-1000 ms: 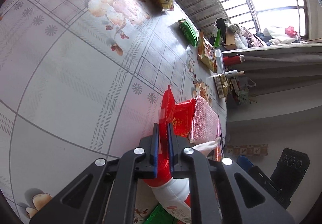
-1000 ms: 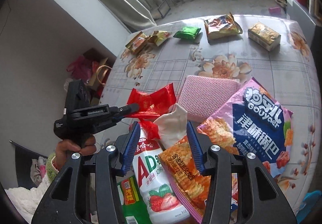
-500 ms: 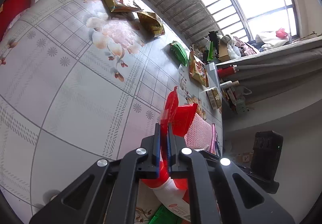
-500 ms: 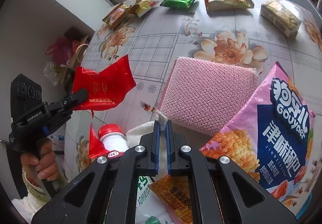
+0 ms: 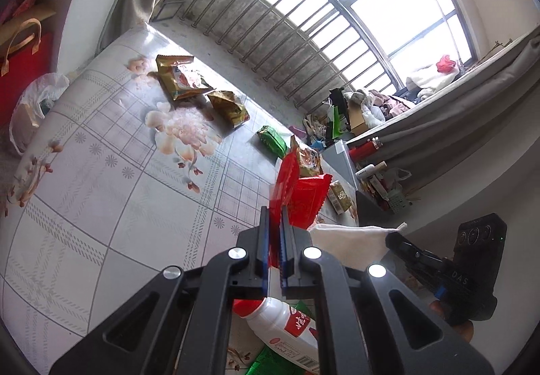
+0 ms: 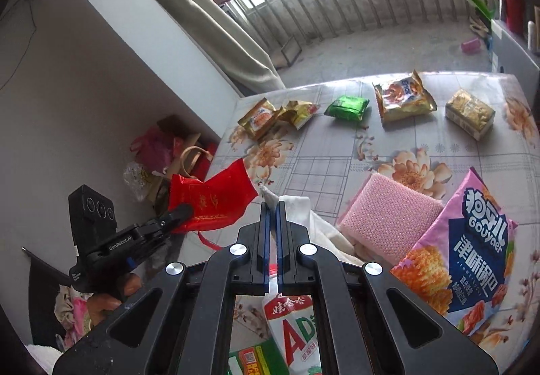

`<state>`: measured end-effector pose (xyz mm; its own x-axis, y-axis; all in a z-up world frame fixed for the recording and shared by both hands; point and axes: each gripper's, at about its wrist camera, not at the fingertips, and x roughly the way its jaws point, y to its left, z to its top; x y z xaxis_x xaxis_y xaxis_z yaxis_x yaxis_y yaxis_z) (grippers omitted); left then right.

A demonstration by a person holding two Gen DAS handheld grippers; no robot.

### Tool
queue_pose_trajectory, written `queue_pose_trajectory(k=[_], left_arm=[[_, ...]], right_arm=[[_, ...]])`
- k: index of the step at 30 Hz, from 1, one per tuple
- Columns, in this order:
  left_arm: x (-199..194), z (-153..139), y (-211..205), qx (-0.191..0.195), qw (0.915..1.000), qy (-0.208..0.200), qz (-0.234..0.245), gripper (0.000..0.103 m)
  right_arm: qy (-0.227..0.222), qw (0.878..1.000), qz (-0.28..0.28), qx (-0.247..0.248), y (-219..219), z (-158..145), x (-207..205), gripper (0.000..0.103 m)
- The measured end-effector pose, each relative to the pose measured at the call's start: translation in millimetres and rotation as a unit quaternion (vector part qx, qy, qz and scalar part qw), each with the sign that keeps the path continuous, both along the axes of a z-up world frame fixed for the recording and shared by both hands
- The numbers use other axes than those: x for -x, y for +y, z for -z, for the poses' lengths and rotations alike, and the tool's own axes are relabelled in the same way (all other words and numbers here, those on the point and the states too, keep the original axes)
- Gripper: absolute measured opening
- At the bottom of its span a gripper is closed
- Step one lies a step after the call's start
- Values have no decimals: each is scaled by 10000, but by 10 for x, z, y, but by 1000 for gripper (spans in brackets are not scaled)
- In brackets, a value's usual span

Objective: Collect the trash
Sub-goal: 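Carry red wrapper and white cloth to the blue wastebasket and release both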

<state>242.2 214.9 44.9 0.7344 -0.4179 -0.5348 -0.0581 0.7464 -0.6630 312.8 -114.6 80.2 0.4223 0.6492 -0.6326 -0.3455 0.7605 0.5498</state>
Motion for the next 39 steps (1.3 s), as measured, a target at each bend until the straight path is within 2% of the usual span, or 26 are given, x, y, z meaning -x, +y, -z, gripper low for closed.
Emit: queue_pose_trajectory(k=[5,11,15,19,24,28,31,35,37,39], left_arm=[[220,-360,-117,-198,9987,-470,76,4],[486,-806,-442,-444,9928,-1049,368,4],[610,-1023,-841,-609,9865,-1286,815,4],[704,-1145,-1408,-625,9757,-1491,1476,4],[761,-1172,-2389,-716,9516,-1548,2557,4],[766,-1018,-3316,-855,9272,-1343,3391,4],[802,-800,-4117,-1145,9070,-1076,3907,4],[896,-383,-5052,-1507,8769,-731,4506,4],[948,-153,-5482,-1727,8639,-566,4697,4],[981,97,-5869,-1955,8512,-408,4853,5]], right_arm=[[-350,9977,244,-532,-198,-320,180,1],[-827,9890,601,-1068,-686,-692,584,1],[-1128,9794,1032,-1323,-1171,-889,988,1],[-1495,9660,1686,-1265,-1745,-1058,1537,1],[-1708,9425,2677,-1037,-2501,-1094,2279,1],[-1534,9217,3466,-828,-2971,-904,2711,1],[-1228,9050,3995,-797,-3282,-642,2928,1],[-698,8773,4729,-416,-3641,-241,3115,1],[-443,8676,4933,-450,-3840,-7,3176,1],[-138,8511,5241,-269,-4024,213,3209,1]])
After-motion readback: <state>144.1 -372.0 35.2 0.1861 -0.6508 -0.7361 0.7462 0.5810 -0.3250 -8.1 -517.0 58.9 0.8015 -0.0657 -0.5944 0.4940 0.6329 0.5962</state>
